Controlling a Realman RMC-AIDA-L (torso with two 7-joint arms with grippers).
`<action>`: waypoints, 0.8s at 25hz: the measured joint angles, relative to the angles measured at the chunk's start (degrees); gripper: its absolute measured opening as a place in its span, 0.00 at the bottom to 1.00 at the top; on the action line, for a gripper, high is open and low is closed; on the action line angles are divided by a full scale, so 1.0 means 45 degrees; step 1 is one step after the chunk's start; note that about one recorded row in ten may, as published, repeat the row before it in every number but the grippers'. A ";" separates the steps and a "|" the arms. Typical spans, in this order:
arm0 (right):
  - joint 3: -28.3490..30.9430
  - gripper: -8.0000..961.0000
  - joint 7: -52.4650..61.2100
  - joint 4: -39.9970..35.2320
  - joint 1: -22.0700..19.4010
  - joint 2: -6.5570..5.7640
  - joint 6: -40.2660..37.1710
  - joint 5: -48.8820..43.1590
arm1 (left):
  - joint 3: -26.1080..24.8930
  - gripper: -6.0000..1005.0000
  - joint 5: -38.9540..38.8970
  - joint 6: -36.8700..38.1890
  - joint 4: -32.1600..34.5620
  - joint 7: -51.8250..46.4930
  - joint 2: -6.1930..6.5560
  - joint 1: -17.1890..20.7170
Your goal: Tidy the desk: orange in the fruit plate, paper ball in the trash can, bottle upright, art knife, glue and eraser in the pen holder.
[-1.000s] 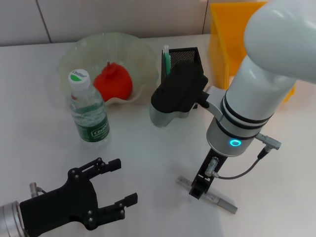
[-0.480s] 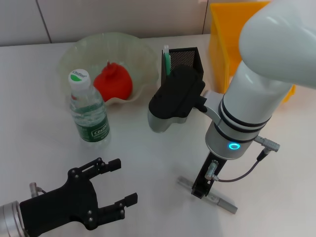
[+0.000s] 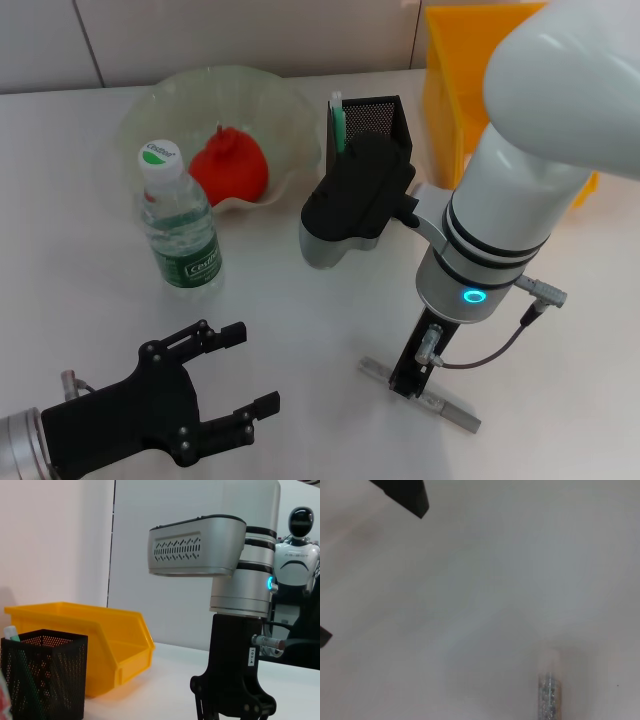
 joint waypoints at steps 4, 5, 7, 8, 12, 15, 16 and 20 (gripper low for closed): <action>-0.0107 0.24 -0.0004 0.0062 0.0009 -0.0002 0.0045 0.0004 | 0.0003 0.80 0.0000 0.0001 0.0000 0.0000 0.0000 -0.0004; -0.0141 0.24 -0.0009 0.0138 0.0034 -0.0008 0.0074 0.0004 | 0.0003 0.80 0.0000 0.0000 0.0000 0.0000 -0.0001 -0.0004; -0.0151 0.23 -0.0036 0.0320 0.0076 -0.0018 0.0123 0.0004 | 0.0003 0.80 0.0000 0.0001 0.0000 0.0000 -0.0001 -0.0004; -0.0152 0.23 -0.0048 0.0344 0.0081 -0.0019 0.0145 0.0004 | 0.0003 0.80 0.0000 0.0001 0.0000 0.0000 -0.0001 -0.0005; -0.0213 0.22 -0.0099 0.0340 0.0083 -0.0021 0.0194 0.0005 | -0.0013 0.80 0.0000 0.0005 0.0000 -0.0012 0.0000 -0.0004; -0.0417 0.21 -0.0234 0.0300 0.0083 -0.0021 0.0177 0.0004 | -0.0017 0.80 0.0000 0.0013 0.0000 -0.0026 0.0013 -0.0004; -0.0528 0.20 -0.0287 0.0301 0.0086 -0.0021 0.0178 0.0004 | -0.0017 0.80 0.0000 0.0013 0.0000 -0.0030 0.0015 -0.0004; -0.0732 0.19 -0.0322 0.0316 0.0103 -0.0033 0.0189 0.0003 | -0.0017 0.80 0.0000 0.0006 0.0000 -0.0034 0.0007 -0.0004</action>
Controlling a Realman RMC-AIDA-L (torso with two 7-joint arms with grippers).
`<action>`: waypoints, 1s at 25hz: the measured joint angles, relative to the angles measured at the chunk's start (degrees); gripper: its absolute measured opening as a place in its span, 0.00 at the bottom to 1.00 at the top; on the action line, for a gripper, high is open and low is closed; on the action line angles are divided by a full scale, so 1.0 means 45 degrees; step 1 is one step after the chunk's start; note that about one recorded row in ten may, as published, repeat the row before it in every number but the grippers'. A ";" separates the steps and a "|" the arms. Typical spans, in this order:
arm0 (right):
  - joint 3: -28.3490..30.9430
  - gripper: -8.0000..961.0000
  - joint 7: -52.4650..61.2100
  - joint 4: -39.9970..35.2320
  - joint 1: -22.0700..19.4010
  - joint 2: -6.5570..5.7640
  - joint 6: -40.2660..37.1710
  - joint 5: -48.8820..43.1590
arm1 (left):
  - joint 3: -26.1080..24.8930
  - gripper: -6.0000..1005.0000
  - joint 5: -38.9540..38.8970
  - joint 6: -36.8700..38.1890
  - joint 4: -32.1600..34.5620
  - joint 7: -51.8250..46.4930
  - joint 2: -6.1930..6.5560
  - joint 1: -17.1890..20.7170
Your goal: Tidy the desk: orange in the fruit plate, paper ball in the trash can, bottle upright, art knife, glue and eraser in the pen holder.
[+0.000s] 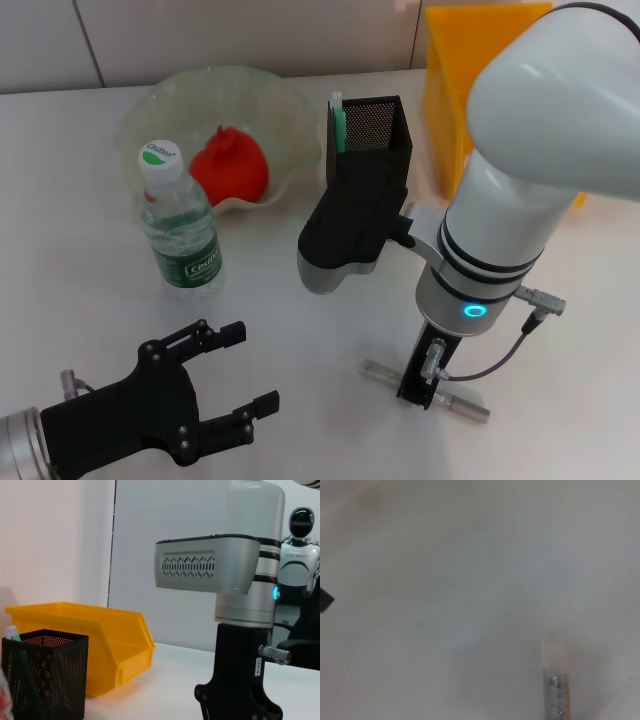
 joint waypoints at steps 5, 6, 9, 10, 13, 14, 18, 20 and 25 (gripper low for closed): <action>0.0590 0.15 -0.0061 -0.1042 -0.0399 -0.0058 -0.0109 -0.0032 | 0.0000 0.80 0.0000 0.0058 -0.0001 -0.0005 0.0006 0.0004; 0.0924 0.15 -0.0141 -0.1295 -0.0520 -0.0067 -0.0132 -0.0044 | 0.0000 0.80 0.0000 0.0070 0.0000 -0.0005 0.0007 0.0009; 0.2354 0.15 -0.0532 -0.1844 -0.0909 -0.0073 -0.0234 -0.0059 | -0.0002 0.80 0.0000 0.0076 0.0000 -0.0005 0.0001 0.0031; 0.3017 0.15 -0.0671 -0.2106 -0.1063 -0.0073 -0.0248 -0.0060 | 0.0000 0.80 0.0001 0.0077 0.0000 -0.0006 -0.0004 0.0038; 0.5021 0.15 -0.1172 -0.3083 -0.1549 -0.0079 -0.0085 -0.0051 | 0.0000 0.80 0.0000 0.0097 0.0000 -0.0006 -0.0023 0.0048; 0.5779 0.15 -0.1398 -0.3501 -0.1754 -0.0080 0.0136 -0.0022 | 0.0000 0.80 0.0000 0.0101 0.0000 -0.0005 -0.0030 0.0041; 0.7616 0.15 -0.3168 -0.4681 -0.2999 -0.0019 0.2722 0.1711 | 0.0001 0.80 0.0000 0.0108 0.0000 -0.0006 -0.0052 -0.0019; 0.7953 0.15 -0.4669 -0.4613 -0.3732 0.0008 0.4525 0.3466 | 0.0000 0.80 -0.0002 0.0111 0.0000 -0.0006 -0.0061 -0.0063; 0.7982 0.15 -1.0283 -0.2534 -0.5099 0.0002 0.8123 0.9076 | 0.0001 0.80 -0.0035 0.0115 0.0000 -0.0122 -0.0067 -0.0111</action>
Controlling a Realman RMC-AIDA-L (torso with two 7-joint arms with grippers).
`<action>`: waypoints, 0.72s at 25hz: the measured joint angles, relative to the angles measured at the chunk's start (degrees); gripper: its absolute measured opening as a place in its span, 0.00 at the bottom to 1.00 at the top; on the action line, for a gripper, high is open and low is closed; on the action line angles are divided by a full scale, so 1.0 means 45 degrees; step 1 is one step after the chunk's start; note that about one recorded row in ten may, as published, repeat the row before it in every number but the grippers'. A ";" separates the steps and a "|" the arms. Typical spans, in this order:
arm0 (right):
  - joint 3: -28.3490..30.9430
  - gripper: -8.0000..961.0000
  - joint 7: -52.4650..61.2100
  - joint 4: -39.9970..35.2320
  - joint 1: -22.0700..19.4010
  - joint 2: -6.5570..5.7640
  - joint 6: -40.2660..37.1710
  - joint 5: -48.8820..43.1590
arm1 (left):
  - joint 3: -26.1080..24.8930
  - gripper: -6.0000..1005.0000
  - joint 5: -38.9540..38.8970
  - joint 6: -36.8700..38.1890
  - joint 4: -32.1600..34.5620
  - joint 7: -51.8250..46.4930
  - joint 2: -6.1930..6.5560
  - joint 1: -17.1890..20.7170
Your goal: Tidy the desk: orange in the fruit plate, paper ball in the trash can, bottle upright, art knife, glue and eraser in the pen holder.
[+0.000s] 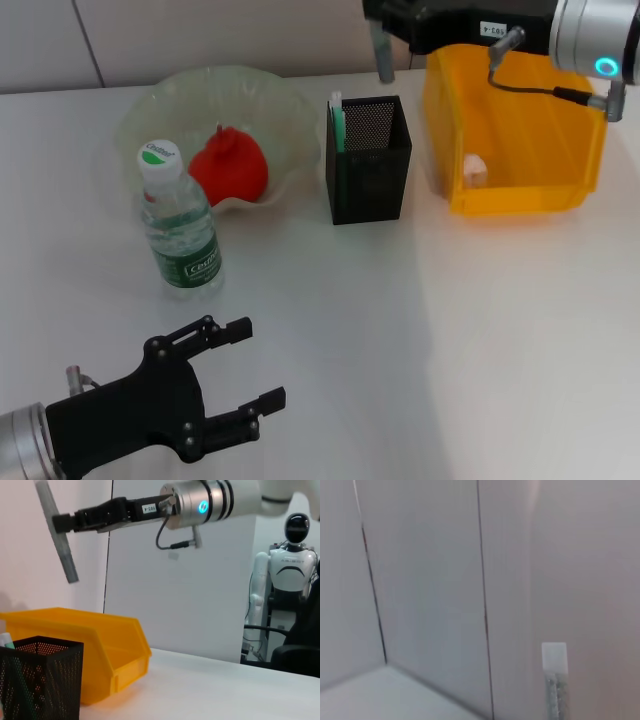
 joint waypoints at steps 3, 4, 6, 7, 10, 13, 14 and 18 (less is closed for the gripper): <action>-0.0016 0.15 -0.4991 0.2463 -0.0183 -0.0005 0.0445 0.4276 | 0.0000 0.80 -0.0015 0.0010 0.0010 -0.0098 0.0002 -0.0015; -0.0012 0.15 -0.6648 0.3246 -0.0193 -0.0008 0.0327 0.5618 | 0.0000 0.80 -0.0022 0.0009 0.0010 -0.0118 0.0002 -0.0018; -0.0015 0.15 -1.0389 0.5067 -0.0175 -0.0006 -0.0368 0.8462 | -0.0001 0.80 -0.0037 -0.0007 0.0009 -0.0161 0.0000 -0.0039; -0.0020 0.15 -1.1892 0.5846 -0.0126 -0.0007 -0.0842 0.9554 | 0.0000 0.80 -0.0038 -0.0016 0.0009 -0.0174 -0.0007 -0.0049; -0.0018 0.15 -1.5863 0.8336 0.0176 -0.0039 -0.2503 1.2248 | 0.0000 0.80 -0.0035 -0.0025 0.0005 -0.0314 -0.0025 -0.0123; 0.0009 0.15 -1.7810 1.0275 0.0668 -0.0049 -0.3109 1.3324 | -0.0001 0.80 0.0017 -0.0034 -0.0001 -0.0531 -0.0031 -0.0240; 0.0032 0.15 -1.8071 1.0827 0.0876 -0.0049 -0.3202 1.3428 | 0.0000 0.80 0.0020 -0.0037 -0.0002 -0.0538 -0.0033 -0.0248; 0.0085 0.16 -1.8602 1.2256 0.1572 -0.0028 -0.3335 1.3515 | 0.0002 0.80 0.0029 -0.0033 -0.0002 -0.0559 -0.0029 -0.0277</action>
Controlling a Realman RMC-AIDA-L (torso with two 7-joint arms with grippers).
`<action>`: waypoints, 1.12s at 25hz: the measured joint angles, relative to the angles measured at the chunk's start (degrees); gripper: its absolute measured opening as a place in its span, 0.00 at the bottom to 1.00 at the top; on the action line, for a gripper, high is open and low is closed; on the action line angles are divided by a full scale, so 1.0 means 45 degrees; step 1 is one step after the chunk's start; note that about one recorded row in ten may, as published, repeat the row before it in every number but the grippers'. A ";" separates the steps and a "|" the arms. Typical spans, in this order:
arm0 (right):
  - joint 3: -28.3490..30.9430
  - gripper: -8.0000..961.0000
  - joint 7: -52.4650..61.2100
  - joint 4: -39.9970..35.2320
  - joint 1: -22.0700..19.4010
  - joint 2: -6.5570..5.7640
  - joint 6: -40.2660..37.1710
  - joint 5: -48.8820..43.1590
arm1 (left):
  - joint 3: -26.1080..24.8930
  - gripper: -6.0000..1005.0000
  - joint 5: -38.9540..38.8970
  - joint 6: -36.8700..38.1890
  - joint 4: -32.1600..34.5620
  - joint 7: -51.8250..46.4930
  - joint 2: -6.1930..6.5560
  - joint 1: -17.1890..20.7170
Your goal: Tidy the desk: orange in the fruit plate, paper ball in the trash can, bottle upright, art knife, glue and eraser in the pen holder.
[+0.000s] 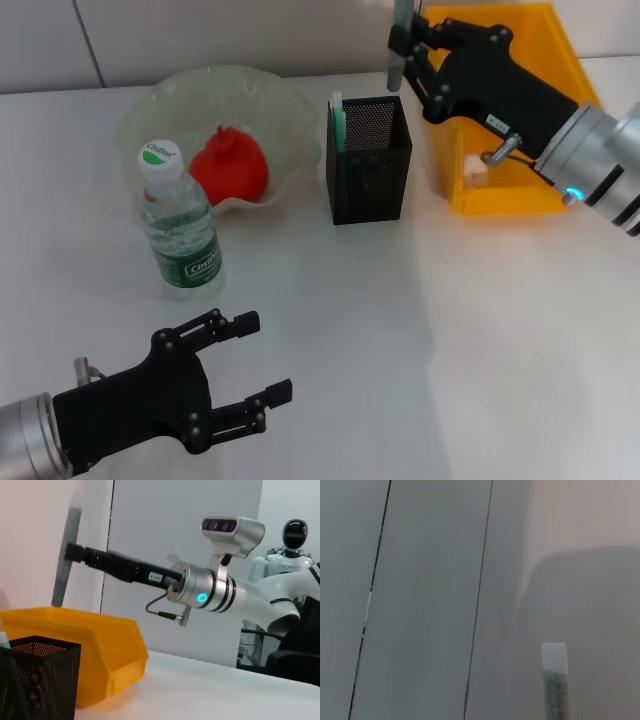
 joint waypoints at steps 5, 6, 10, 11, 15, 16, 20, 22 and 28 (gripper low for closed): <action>-0.0057 0.16 -0.0001 0.0822 0.0477 0.0022 0.0083 0.0026 | 0.0039 0.80 0.0008 0.0029 0.0000 -0.0102 0.0041 -0.0048; -0.0069 0.16 0.0006 0.0953 0.0503 0.0030 0.0108 0.0029 | 0.0043 0.80 0.0008 0.0031 0.0004 -0.0104 0.0043 -0.0054; -0.0076 0.17 0.0002 0.1365 0.0532 0.0053 0.0338 0.0040 | 0.0064 0.80 0.0008 0.0048 0.0038 -0.0118 0.0047 -0.0060; -0.0062 0.17 0.0002 0.1497 0.0533 0.0054 0.0405 0.0042 | 0.0073 0.80 0.0008 0.0053 0.0045 -0.0121 0.0048 -0.0061; -0.0058 0.17 0.0002 0.1842 0.0583 0.0055 0.0480 0.0039 | 0.0118 0.80 0.0008 0.0069 0.0055 -0.0125 0.0044 -0.0062; -0.0088 0.17 0.0002 0.1874 0.0608 0.0052 0.0510 0.0023 | 0.0119 0.80 0.0008 0.0069 0.0057 -0.0125 0.0043 -0.0062; -0.0205 0.18 0.0083 0.1936 0.0674 0.0052 0.0834 -0.0016 | 0.0116 0.80 0.0008 0.0080 0.0079 -0.0126 0.0038 -0.0074; -0.0215 0.22 0.0165 0.1958 0.0650 0.0063 0.0811 0.0015 | 0.0115 0.80 0.0008 0.0136 0.0087 -0.0126 0.0036 -0.0083; -0.0318 0.44 0.0876 0.1903 0.0522 0.0016 0.0384 -0.0068 | 0.0111 0.80 0.0007 0.0247 0.0075 -0.0126 0.0031 -0.0075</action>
